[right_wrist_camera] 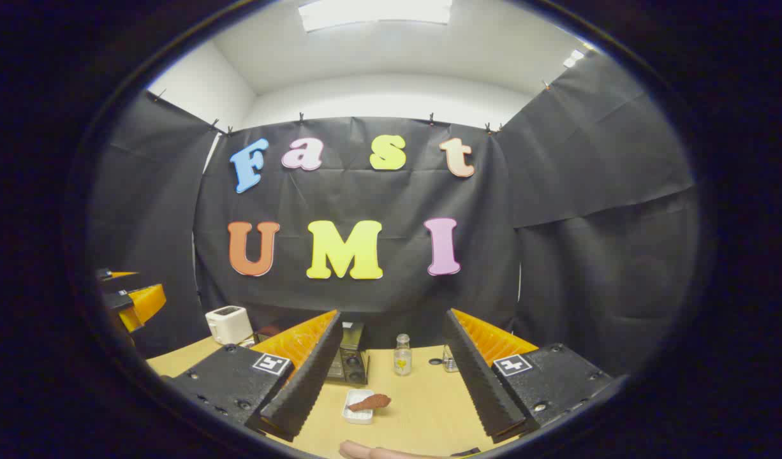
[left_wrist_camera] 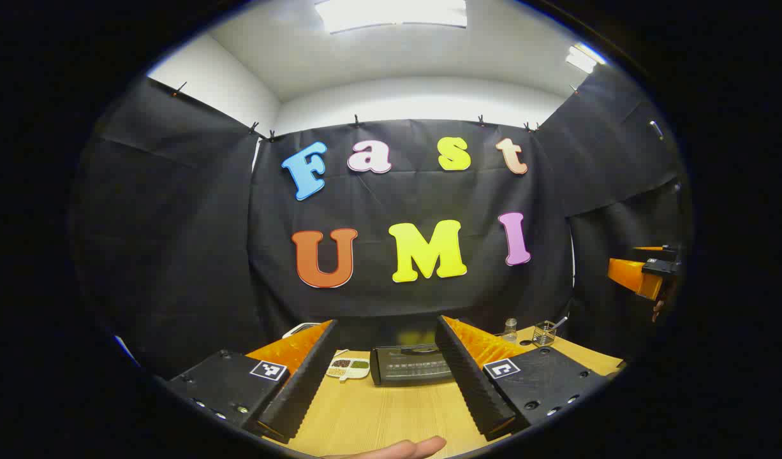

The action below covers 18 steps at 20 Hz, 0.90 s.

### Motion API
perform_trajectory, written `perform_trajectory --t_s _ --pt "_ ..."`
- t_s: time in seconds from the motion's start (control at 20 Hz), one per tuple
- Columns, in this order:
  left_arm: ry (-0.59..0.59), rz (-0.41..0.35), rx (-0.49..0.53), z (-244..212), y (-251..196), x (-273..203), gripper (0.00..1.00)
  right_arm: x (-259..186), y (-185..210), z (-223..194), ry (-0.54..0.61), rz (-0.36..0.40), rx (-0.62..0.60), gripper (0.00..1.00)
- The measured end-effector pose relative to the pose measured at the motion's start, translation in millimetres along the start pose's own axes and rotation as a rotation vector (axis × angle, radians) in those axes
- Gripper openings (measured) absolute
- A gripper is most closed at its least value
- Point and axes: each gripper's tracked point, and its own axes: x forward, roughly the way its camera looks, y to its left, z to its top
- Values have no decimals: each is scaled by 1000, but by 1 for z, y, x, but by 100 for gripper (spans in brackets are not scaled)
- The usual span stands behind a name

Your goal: Open the electric oven with the left hand, put the food in, and close the electric oven.

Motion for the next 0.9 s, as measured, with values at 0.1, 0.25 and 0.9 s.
perform_trajectory --t_s 0.1,0.25,0.9 --pt "-2 -16 -19 2 -3 -3 96 -6 -1 3 -6 -2 -6 100" --pt "-3 -19 -14 2 -3 -6 96 -8 -8 9 -28 -22 -12 100" --pt "-10 -32 -38 10 -15 -6 96 -20 -25 17 -54 -28 -28 100"
